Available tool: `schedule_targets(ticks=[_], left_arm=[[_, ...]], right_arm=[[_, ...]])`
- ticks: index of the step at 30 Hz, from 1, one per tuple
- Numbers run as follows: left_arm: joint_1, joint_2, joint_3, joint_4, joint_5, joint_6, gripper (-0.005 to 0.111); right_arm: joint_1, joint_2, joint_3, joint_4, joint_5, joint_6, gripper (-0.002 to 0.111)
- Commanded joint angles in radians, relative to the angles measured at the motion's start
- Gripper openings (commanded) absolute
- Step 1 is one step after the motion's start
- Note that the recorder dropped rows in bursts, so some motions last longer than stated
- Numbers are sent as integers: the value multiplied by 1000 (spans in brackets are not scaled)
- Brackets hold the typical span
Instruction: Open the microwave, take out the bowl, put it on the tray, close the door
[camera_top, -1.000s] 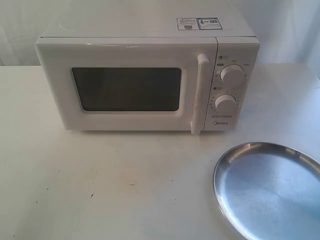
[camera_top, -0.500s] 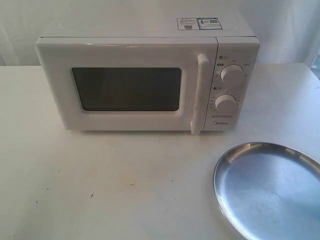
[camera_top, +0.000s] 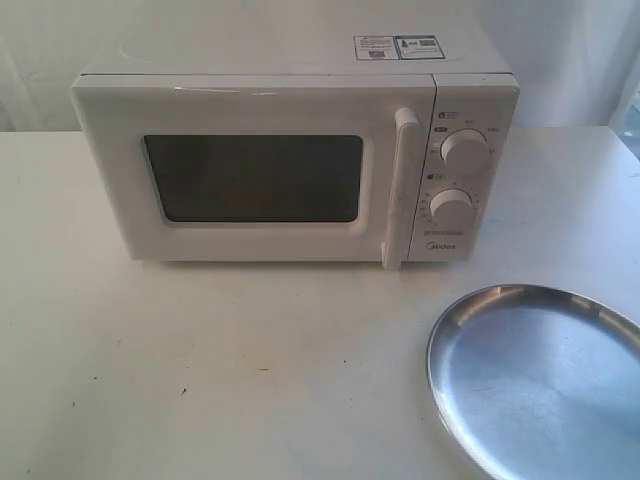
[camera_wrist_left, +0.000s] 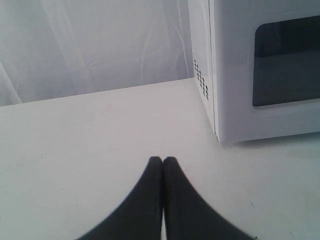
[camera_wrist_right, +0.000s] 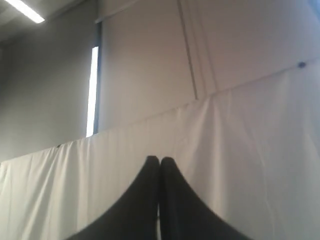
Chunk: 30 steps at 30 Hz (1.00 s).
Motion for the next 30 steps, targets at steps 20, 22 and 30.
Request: schedule_targets(ticks=[20,22,30], left_arm=[[-4,-2,-3,-8,-4,0,0],[-4,-2,-3,-8,-4,0,0],[-4,-2,-3,-8,-4,0,0]], right_arm=[[-264,1417,-394,-825,-374,171,0],[-280,1488,-416,-859,-437,171,0],[-280,1634,-503,-757,-445,82,7]])
